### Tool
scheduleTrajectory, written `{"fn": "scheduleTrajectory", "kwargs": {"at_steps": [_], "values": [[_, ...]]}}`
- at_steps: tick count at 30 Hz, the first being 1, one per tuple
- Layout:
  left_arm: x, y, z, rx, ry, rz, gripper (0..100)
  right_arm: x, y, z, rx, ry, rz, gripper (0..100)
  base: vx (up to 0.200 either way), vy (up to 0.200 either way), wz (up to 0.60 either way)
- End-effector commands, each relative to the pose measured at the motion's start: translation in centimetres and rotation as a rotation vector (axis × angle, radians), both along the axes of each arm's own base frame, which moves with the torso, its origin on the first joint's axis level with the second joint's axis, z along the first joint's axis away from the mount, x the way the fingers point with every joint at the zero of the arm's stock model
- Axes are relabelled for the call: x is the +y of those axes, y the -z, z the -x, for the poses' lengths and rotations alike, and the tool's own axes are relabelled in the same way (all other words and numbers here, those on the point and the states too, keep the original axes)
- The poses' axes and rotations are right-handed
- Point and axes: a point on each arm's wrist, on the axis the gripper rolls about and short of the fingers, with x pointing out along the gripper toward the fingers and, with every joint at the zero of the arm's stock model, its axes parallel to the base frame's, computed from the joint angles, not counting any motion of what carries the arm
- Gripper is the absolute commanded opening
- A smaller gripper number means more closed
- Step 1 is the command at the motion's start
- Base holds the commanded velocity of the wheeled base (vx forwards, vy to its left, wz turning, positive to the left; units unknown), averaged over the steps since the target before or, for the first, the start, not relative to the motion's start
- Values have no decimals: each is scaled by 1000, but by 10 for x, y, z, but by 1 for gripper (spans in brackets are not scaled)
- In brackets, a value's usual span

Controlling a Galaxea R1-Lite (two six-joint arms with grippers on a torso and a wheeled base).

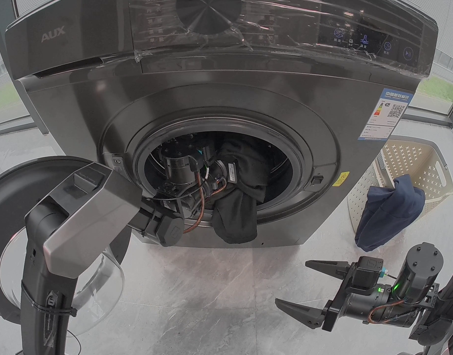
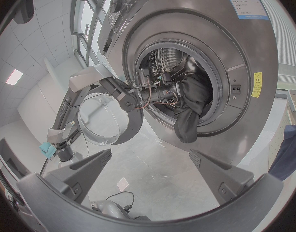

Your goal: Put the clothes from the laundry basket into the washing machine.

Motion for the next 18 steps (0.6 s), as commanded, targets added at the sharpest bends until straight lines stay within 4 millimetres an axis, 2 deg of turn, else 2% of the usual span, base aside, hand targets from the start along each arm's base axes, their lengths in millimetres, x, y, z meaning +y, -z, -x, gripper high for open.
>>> {"fn": "scheduleTrajectory", "kwargs": {"at_steps": [1, 6, 7, 11, 14, 15, 18], "values": [[0, 8, -22, -15, -67, 19, 0, 1, 1, 0, 5, -1, 4, 100, 0, 0, 0], [4, 3, -25, -9, -82, 17, 0, 2, -1, -2, -5, 1, -4, 100, 0, 0, 0], [4, 4, -24, -6, -82, 15, 100, 2, 0, -2, -3, 1, -2, 100, 0, 0, 0], [3, 5, -18, 20, -82, 23, 100, 2, 0, -1, 0, -1, -1, 100, 0, 0, 0], [6, 0, -5, 79, -79, 26, 100, 2, -1, -1, -4, -1, -5, 100, 0, 0, 0], [8, 0, 12, 168, -61, -2, 100, 1, -2, -1, -9, 1, -9, 100, 0, 0, 0], [11, 3, 33, 275, -29, -48, 100, 2, -3, -1, -13, -1, -11, 100, 0, 0, 0]]}}
